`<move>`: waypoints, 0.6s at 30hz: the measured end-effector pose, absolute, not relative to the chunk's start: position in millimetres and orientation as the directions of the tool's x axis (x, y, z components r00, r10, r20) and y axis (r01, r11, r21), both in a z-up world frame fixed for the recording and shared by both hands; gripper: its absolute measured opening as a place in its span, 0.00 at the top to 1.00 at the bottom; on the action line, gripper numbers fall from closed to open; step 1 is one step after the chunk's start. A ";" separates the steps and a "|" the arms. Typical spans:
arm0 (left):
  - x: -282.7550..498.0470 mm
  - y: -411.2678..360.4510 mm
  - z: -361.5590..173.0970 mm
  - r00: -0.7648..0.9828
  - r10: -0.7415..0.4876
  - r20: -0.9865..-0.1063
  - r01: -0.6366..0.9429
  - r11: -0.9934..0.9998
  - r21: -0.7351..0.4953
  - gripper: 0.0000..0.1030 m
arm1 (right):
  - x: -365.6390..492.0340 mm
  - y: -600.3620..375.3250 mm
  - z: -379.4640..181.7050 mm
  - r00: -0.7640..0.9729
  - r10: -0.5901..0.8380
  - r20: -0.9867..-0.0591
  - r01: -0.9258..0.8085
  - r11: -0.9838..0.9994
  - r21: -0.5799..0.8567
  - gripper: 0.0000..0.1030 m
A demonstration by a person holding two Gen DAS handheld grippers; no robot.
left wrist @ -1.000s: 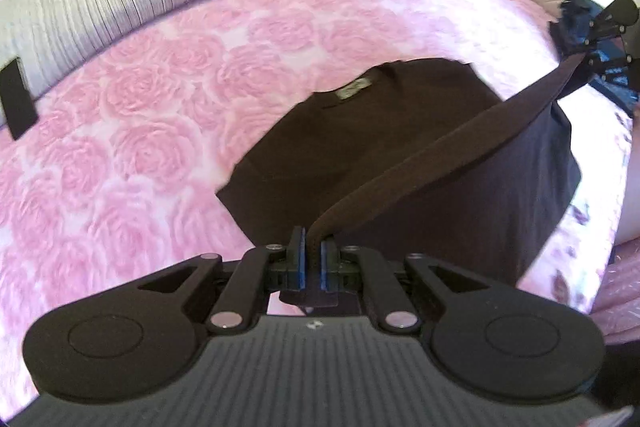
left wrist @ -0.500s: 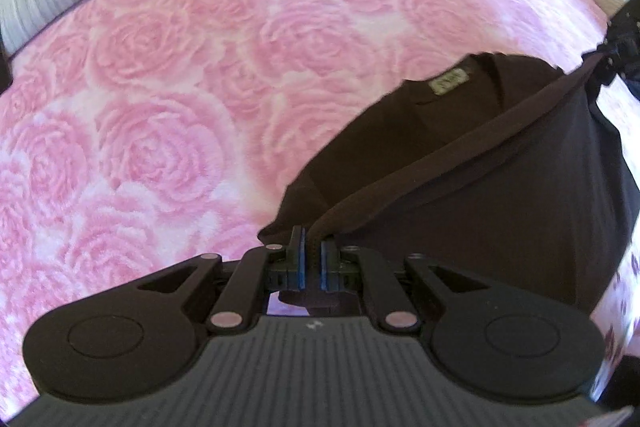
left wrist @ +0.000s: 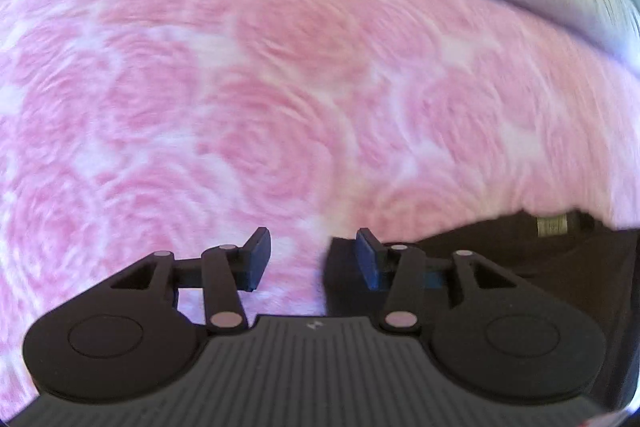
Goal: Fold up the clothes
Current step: 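Lower the hem onto the collar and open both grippers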
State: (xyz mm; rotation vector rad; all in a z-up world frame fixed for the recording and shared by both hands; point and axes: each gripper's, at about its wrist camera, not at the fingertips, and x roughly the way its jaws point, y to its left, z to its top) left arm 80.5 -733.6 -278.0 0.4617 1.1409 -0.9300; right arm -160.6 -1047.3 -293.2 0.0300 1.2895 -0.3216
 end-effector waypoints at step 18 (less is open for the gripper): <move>49.2 -736.3 -301.2 0.017 -0.368 -0.930 0.914 0.383 -0.135 0.76 | -238.4 -1028.7 -274.3 0.443 -0.269 -0.855 0.770 0.603 0.209 0.53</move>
